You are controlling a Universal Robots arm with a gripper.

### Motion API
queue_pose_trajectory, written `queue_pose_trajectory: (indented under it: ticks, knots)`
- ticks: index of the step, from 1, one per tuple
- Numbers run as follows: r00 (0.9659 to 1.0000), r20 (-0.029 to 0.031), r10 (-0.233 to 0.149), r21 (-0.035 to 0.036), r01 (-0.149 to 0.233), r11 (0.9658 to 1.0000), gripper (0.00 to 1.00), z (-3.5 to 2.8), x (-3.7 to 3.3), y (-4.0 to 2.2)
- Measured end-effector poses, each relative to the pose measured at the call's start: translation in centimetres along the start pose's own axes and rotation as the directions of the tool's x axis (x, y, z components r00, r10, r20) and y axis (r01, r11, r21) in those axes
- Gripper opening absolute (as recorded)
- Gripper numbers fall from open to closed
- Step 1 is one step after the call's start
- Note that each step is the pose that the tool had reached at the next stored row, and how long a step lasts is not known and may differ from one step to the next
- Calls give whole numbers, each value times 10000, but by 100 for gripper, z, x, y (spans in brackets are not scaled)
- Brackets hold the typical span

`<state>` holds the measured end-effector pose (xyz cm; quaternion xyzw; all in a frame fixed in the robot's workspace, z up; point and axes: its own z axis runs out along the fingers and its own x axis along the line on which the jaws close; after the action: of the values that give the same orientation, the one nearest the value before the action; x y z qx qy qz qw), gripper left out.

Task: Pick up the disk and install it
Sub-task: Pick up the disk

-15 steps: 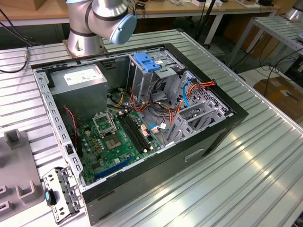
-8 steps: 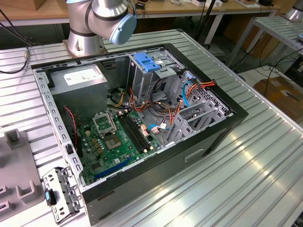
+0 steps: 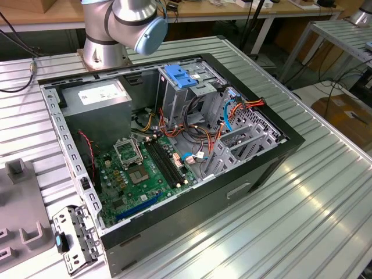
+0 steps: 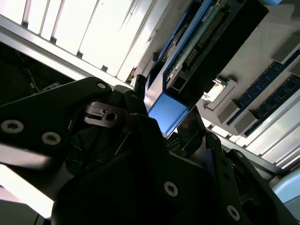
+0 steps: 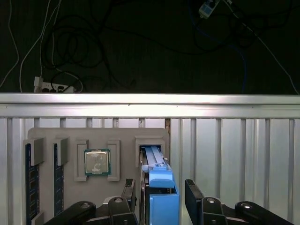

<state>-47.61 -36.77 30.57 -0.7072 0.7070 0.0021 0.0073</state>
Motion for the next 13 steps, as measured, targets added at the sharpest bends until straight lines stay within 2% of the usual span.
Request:
queue_pose_trajectory:
  ticks: [3, 4, 7, 13]
  knots:
    - [10000, 1, 0, 2, 0, 10000, 53, 2, 0, 0]
    - [10000, 1, 0, 2, 0, 10000, 45, 2, 0, 0]
    - [10000, 3, 1, 2, -1, 10000, 45, 11, 0, -1]
    - [10000, -1, 62, -87, -62, 9999, 45, 68, 1, 0]
